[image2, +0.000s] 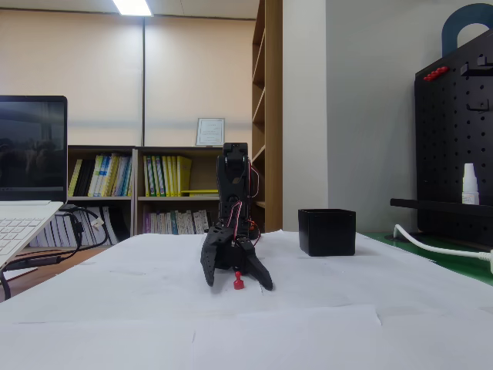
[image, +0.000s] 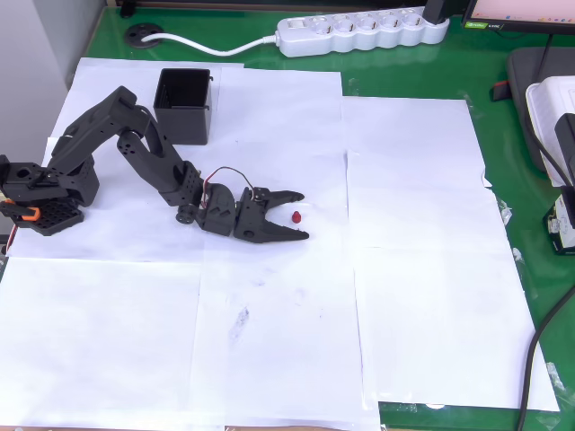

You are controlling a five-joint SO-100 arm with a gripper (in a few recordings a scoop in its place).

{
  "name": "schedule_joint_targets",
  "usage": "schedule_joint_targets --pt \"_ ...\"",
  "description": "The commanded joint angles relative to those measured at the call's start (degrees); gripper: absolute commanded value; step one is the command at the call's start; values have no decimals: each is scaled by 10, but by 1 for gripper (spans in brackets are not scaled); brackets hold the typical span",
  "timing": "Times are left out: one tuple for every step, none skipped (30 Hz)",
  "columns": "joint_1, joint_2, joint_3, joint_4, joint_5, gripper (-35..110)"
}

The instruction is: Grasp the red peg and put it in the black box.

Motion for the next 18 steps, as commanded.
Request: schedule_joint_targets --pt "3 -47 -25 -10 -8 38" --pt "1 -49 -31 -10 -8 38" --pt "0 -53 -36 -10 -6 38" --pt "-1 -57 -41 -9 -4 38" --pt "-1 -61 -45 -7 -4 38" --pt "-2 -63 -48 -7 -3 38" --pt "-2 -67 -51 -4 -1 38" --pt "-2 -69 -54 -2 -1 38" --pt "-2 -70 -55 0 0 38" --pt "-2 -72 -56 3 1 38" --pt "-2 -73 -56 6 3 38" --pt "-2 -74 -56 11 3 38" --pt "-1 -74 -56 11 4 38" --pt "-1 -76 -56 15 9 38" --pt "-1 -77 -54 25 11 38" --pt "-1 -79 -51 33 14 38" --pt "-2 -82 -48 44 19 38" --pt "-3 -83 -42 62 21 38"
